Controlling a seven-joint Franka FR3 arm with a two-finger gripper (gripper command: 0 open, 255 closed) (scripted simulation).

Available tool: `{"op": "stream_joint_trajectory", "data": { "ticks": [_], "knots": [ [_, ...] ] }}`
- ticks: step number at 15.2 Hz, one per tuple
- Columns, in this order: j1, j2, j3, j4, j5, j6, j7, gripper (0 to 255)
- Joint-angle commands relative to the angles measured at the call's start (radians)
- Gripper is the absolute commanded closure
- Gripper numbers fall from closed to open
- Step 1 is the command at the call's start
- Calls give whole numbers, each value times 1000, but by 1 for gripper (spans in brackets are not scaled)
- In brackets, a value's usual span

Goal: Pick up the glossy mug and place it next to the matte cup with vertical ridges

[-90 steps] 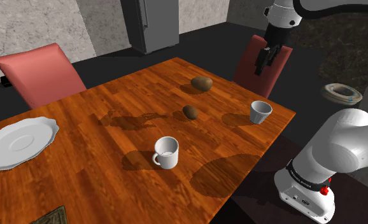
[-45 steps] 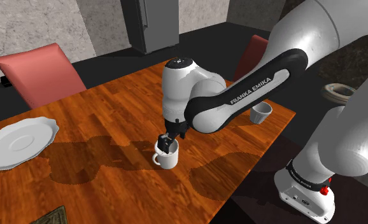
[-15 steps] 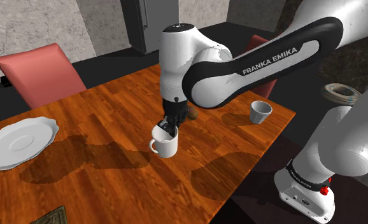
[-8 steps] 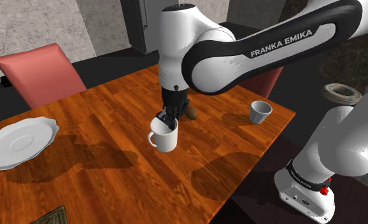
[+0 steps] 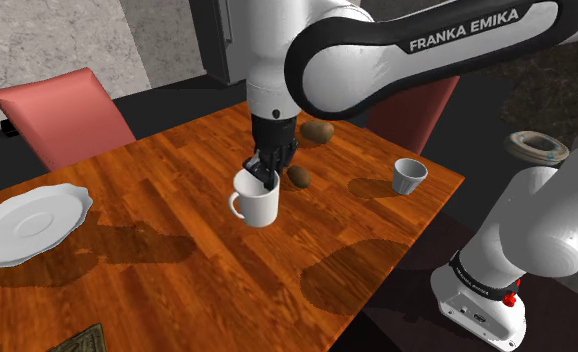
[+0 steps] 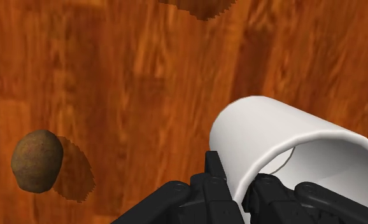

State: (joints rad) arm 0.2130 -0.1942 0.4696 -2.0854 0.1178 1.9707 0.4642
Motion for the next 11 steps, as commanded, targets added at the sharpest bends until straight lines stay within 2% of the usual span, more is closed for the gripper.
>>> {"op": "stream_joint_trajectory", "data": {
  "ticks": [1,2,11],
  "knots": [
    [0,-5,-2,24,1,-29,1,255],
    [0,-6,-2,33,1,-39,1,255],
    [-62,-173,-167,-133,33,-53,-245,255]
  ]
}}
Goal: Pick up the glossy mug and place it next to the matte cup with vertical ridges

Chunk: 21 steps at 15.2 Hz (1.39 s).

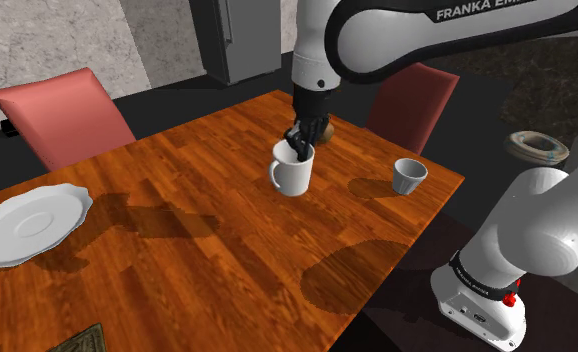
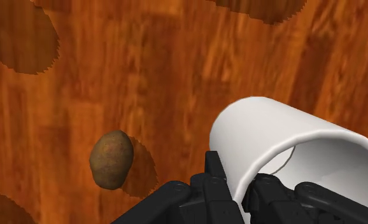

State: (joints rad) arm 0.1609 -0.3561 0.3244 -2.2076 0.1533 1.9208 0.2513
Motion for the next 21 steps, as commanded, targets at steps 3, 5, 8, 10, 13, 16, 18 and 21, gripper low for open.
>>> {"op": "stream_joint_trajectory", "data": {
  "ticks": [3,5,8,10,13,16,18,21],
  "knots": [
    [-33,-46,-78,-46,-10,-10,-109,255],
    [-50,-64,-115,-64,-19,-14,-159,255],
    [-77,-83,-171,-83,-37,-21,-233,255],
    [-96,-89,-208,-90,-50,-24,-282,255],
    [-125,-91,-264,-92,-72,-29,-356,255],
    [-155,-82,-318,-84,-94,-32,-428,255],
    [-175,-70,-355,-73,-108,-34,-477,255],
    [-203,-44,-408,-48,-126,-37,-549,255]
  ]
}}
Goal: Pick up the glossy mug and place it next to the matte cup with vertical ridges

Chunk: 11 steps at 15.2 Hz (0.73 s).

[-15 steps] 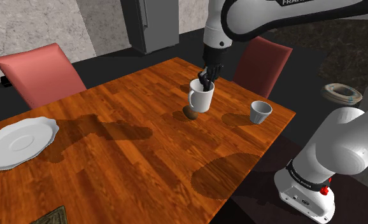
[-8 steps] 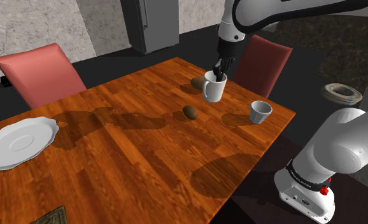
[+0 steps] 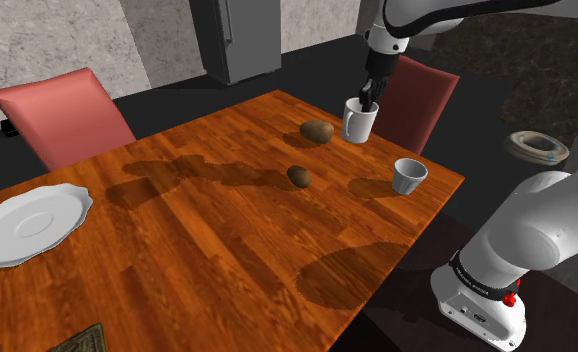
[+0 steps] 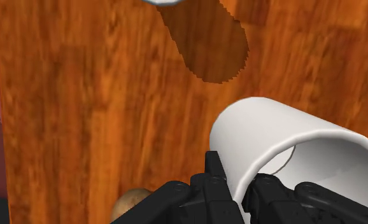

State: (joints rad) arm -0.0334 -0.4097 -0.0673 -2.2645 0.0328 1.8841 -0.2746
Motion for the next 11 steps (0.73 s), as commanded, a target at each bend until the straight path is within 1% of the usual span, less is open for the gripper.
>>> {"op": "stream_joint_trajectory", "data": {
  "ticks": [1,2,11],
  "knots": [
    [-18,20,-34,19,-11,-1,-48,255],
    [-21,24,-41,24,-13,-1,-57,255],
    [-21,45,-44,-80,-11,123,-64,255]
  ]
}}
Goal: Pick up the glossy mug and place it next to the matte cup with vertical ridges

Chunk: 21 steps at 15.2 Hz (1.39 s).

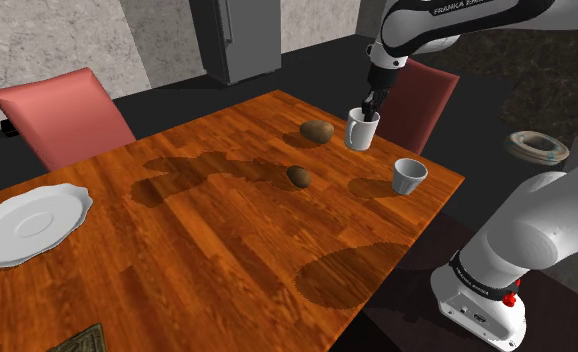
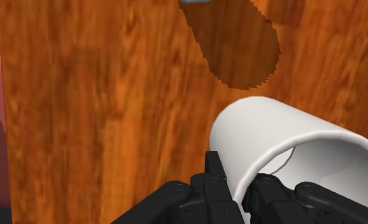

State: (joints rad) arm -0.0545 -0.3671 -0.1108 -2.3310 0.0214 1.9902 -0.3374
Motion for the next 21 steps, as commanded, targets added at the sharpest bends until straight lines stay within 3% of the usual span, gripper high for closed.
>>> {"op": "stream_joint_trajectory", "data": {
  "ticks": [1,21],
  "knots": [
    [0,6,-1,-24,1,31,-3,255],
    [6,130,-12,-193,20,323,-30,255]
  ]
}}
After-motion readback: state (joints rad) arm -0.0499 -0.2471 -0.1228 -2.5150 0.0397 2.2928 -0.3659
